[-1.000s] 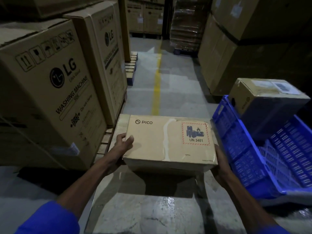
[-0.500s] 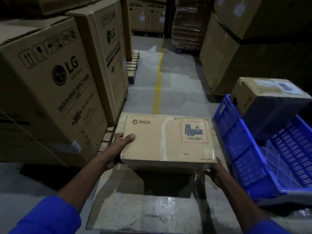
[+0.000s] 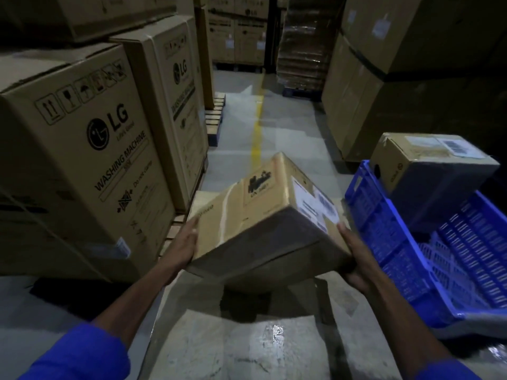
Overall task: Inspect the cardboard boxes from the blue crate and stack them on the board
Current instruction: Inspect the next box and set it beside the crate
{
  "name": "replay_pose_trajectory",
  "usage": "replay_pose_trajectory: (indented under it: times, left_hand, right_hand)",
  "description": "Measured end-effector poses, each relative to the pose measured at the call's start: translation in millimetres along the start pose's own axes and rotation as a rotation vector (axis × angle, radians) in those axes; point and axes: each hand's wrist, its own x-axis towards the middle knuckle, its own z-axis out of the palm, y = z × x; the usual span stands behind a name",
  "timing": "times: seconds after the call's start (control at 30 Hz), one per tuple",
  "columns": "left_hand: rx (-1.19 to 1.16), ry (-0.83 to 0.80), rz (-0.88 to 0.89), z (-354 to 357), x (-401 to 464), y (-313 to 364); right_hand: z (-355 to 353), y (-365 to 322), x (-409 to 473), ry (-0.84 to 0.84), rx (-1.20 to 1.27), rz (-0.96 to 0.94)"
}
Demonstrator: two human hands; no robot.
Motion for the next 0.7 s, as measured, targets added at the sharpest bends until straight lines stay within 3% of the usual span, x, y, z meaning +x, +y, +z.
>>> replay_pose_trajectory:
  times: [0.1, 0.27, 0.37, 0.47, 0.57, 0.7]
  left_hand:
    - [0.065, -0.131, -0.028, 22.8, -3.5, -4.2]
    - [-0.211, -0.103, -0.149, 47.1, -10.4, 20.5]
    - [-0.311, -0.107, -0.224, 41.3, -15.6, 44.6]
    - [-0.461, -0.211, -0.22, 29.6, -19.0, 72.1]
    - [-0.433, -0.31, -0.196, 23.4, -20.6, 94.3]
    - [-0.405, -0.298, -0.201, 24.3, -19.8, 102.4]
  right_hand:
    - [-2.1, -23.4, 6.1, 0.055, 0.05, -0.038]
    - [8.4, -31.4, 2.7, -0.008, -0.259, -0.141]
    - [8.3, -25.6, 4.8, -0.006, -0.253, -0.164]
    - [3.5, -23.6, 7.4, -0.052, -0.255, -0.176]
    - [7.1, -26.8, 3.8, -0.081, -0.299, -0.188]
    - [11.5, -22.9, -1.4, -0.053, -0.273, -0.19]
